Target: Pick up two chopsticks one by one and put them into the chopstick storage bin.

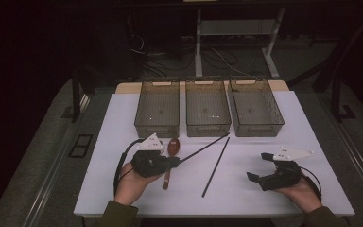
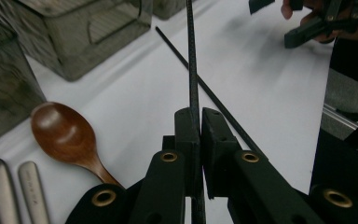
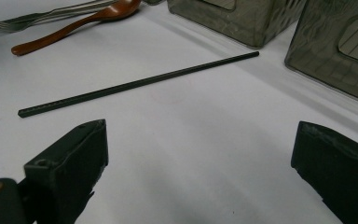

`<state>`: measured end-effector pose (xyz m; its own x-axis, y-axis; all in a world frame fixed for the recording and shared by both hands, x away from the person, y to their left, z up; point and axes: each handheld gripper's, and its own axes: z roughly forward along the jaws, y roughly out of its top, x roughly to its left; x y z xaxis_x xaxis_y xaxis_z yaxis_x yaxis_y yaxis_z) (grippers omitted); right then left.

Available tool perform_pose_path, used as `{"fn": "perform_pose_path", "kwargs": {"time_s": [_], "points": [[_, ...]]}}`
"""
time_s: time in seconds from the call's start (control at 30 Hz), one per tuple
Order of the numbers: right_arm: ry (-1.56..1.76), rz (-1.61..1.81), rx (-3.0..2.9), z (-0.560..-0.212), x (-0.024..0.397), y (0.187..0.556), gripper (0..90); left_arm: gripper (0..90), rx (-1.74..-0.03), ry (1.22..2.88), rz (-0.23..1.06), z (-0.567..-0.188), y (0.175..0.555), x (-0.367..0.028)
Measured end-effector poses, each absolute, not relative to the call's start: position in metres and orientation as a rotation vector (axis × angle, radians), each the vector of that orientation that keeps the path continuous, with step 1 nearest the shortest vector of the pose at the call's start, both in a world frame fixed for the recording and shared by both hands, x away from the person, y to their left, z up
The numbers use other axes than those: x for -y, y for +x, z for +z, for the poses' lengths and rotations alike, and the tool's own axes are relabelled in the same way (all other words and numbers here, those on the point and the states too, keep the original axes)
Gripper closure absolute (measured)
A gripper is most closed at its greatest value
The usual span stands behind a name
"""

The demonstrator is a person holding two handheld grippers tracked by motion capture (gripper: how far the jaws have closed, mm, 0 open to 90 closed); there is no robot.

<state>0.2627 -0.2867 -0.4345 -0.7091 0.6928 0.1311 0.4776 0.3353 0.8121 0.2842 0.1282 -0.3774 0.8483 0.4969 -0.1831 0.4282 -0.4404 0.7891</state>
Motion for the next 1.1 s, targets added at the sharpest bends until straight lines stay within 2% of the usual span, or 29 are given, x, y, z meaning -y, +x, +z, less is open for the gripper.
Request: {"fn": "perform_pose_path", "kwargs": {"time_s": [0.47, 1.1], "points": [[1.063, 1.306, -2.361, -0.435, 0.287, 0.263, 4.0, 85.0, -0.708, 2.031, 0.144, -0.352, 0.318, -0.143], [1.068, 1.315, -2.352, -0.434, 0.288, 0.262, 4.0, 85.0, -0.828, 1.967, 0.306, -0.321, 0.38, -0.157]]}}
